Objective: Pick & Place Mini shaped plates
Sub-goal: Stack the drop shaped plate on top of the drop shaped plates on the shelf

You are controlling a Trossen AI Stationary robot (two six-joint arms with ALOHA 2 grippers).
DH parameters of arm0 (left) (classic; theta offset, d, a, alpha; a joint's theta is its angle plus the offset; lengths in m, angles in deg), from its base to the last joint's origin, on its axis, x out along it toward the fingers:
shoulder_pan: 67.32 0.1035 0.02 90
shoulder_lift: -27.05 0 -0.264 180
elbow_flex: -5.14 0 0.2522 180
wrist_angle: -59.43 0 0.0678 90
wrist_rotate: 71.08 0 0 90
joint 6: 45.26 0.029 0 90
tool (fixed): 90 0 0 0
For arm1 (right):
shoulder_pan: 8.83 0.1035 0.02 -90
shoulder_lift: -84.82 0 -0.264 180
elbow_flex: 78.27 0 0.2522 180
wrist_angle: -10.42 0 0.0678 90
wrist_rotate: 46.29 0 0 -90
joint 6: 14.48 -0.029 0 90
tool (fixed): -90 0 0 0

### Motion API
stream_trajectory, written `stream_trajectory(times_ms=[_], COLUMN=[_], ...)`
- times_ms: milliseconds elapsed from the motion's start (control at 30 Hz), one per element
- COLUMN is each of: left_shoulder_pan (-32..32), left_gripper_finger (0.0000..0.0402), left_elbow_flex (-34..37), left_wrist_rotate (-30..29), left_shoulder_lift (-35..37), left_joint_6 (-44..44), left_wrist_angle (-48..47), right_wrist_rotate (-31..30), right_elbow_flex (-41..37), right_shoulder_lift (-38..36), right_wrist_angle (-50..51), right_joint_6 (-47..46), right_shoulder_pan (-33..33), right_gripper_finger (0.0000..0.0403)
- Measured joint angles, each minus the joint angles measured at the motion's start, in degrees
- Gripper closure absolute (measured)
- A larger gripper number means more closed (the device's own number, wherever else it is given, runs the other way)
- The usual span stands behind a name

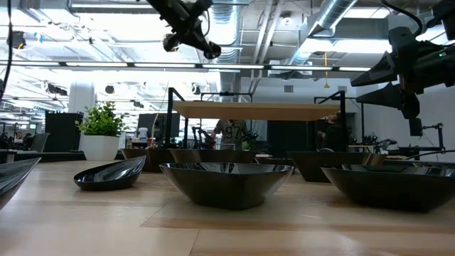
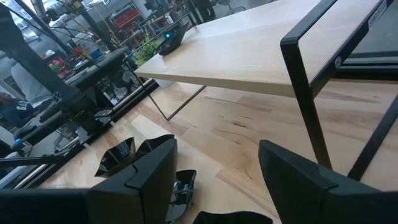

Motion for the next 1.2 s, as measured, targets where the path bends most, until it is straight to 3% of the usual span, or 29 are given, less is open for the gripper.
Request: stream_trajectory(times_ms=[267,800,1200], left_shoulder_pan=[4.0,8.9,9.2], left_gripper_finger=[0.0398,0.0398,0.0398], left_elbow_flex=[-5.4,-5.4,-5.4], left_wrist_rotate=[2.5,11.3,11.6], left_shoulder_lift=[-6.1,-13.3,-15.2], left_joint_6=[2.4,4.6,6.8], left_wrist_angle=[-5.0,-9.7,-11.9], right_wrist_rotate=[0.0,0.0,0.0], right_elbow_flex=[0.0,0.0,0.0], right_shoulder_lift=[0.0,0.0,0.0], right_wrist_angle=[0.0,0.0,0.0], right_joint_6=[0.0,0.0,0.0], right_shoulder_pan=[0.0,0.0,0.0], right_gripper_finger=[0.0182,0.0182,0.0182])
